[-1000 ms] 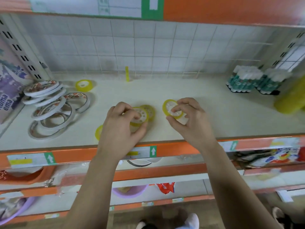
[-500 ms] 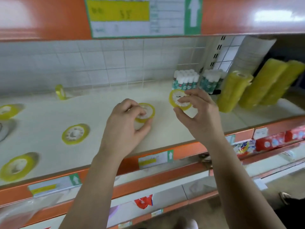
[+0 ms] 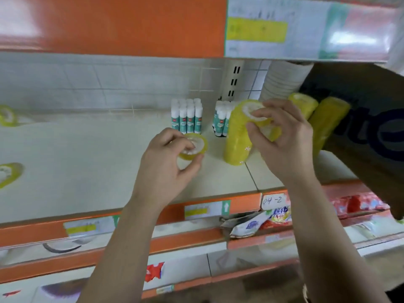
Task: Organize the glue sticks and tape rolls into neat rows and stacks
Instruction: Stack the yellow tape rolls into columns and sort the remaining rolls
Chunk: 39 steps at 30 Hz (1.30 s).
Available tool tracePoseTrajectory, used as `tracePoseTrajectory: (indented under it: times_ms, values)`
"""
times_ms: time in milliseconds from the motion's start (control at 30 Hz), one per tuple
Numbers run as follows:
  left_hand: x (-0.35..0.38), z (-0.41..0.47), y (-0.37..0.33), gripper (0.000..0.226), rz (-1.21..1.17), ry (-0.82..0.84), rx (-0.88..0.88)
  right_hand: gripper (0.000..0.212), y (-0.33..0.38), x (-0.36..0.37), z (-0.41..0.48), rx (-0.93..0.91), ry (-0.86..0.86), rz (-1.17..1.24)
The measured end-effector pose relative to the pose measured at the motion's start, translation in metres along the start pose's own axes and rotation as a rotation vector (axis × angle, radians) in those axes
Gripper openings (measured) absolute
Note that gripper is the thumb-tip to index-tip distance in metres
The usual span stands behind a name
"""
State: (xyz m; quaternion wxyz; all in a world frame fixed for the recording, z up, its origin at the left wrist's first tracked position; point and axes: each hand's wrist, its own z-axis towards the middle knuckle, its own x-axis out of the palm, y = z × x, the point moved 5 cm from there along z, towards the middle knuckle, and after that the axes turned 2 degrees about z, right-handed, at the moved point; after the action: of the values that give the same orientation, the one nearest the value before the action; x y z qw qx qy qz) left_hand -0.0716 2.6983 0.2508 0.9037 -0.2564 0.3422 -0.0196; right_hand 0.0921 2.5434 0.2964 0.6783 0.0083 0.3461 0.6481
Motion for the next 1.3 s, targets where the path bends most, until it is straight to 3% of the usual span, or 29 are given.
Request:
tracePoseTrajectory:
  times_ms: [500, 1300]
  values:
    - [0.034, 0.007, -0.016, 0.032, 0.069, -0.002, -0.049, 0.024, -0.050, 0.022, 0.019, 0.025, 0.160, 0.137]
    - [0.047, 0.008, -0.008, 0.030, 0.088, 0.019, -0.070, 0.024, -0.053, 0.028, 0.020, 0.021, 0.108, 0.207]
